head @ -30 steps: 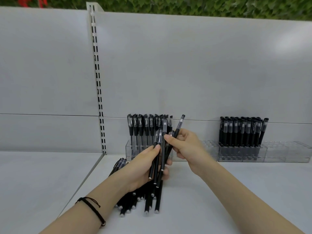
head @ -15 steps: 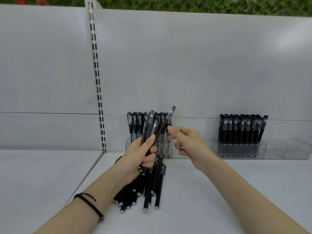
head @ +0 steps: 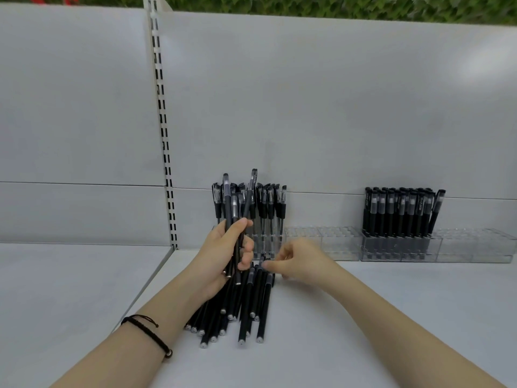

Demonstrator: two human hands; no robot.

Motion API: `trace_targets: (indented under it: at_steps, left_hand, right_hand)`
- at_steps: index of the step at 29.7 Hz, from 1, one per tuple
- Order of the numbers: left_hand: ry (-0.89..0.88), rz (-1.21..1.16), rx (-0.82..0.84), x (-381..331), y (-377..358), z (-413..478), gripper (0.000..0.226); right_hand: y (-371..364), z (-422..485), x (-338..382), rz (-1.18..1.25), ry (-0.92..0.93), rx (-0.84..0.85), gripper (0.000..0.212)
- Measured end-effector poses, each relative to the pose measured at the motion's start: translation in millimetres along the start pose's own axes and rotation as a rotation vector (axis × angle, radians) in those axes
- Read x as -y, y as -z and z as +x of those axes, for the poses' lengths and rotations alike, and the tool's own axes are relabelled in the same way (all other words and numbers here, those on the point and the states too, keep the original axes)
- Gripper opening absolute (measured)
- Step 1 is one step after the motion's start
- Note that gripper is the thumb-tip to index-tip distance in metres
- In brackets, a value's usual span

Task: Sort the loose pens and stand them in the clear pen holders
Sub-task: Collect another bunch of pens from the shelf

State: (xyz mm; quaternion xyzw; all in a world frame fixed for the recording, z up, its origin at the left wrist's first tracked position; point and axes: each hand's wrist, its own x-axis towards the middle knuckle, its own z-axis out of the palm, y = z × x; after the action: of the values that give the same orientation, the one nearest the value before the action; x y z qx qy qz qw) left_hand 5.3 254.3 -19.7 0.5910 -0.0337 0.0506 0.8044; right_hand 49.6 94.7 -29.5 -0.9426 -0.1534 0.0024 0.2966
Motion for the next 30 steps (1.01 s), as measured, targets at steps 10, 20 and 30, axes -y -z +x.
trace_targets:
  at_steps: [10,20,30]
  left_hand:
    - [0.049,-0.119,-0.013,2,-1,7,0.015]
    - [0.021,-0.025,-0.002,2,0,2,0.024]
    - [0.034,-0.005,0.097,5,-1,2,0.016]
  right_hand:
    - [-9,-3,3,-0.037,-0.026,0.074,0.054]
    - [6,-2,3,-0.024,-0.066,0.152,0.058]
    - [25,-2,-4,-0.027,-0.103,0.239,0.045]
